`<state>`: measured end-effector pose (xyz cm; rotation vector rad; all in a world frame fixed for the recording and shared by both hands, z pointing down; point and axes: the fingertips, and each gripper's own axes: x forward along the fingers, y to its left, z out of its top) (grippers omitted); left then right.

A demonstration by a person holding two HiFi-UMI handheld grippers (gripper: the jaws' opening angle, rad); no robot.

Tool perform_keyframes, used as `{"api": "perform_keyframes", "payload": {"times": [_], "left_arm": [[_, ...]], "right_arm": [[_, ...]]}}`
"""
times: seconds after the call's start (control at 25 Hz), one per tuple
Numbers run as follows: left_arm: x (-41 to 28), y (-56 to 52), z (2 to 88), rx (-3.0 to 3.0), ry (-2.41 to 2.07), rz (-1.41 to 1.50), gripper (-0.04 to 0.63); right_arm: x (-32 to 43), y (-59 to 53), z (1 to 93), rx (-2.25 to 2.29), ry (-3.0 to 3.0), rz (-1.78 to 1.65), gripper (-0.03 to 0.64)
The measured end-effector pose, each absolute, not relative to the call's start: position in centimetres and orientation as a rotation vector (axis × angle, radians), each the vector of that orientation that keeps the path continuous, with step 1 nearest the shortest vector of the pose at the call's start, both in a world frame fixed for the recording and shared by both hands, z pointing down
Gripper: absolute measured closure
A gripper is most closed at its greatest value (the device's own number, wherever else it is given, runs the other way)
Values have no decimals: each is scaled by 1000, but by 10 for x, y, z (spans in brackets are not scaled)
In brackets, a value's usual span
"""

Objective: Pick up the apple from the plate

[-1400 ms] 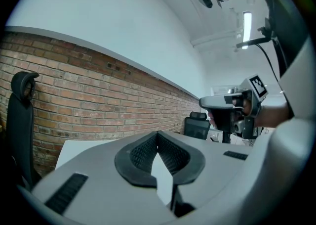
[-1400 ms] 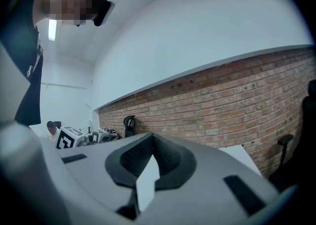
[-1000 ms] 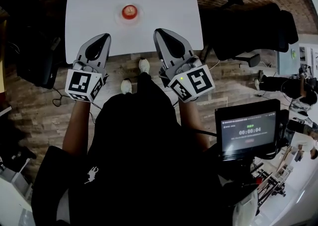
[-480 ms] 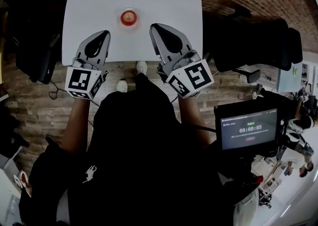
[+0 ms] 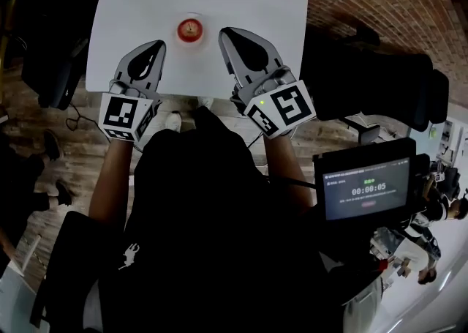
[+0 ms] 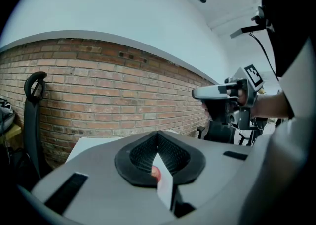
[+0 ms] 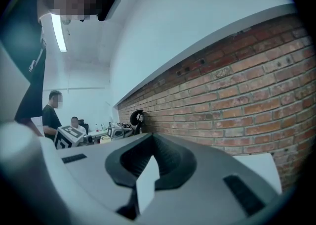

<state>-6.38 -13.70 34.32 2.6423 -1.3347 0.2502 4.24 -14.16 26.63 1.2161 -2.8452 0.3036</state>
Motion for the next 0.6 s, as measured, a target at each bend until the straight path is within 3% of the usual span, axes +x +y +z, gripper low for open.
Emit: {"api": "perform_keyframes", "payload": {"times": [0.6], "left_arm": [[-69, -137, 358, 2577, -1412, 288, 589]], "right_arm": [[35, -143, 285, 1086, -2870, 350, 614]]}}
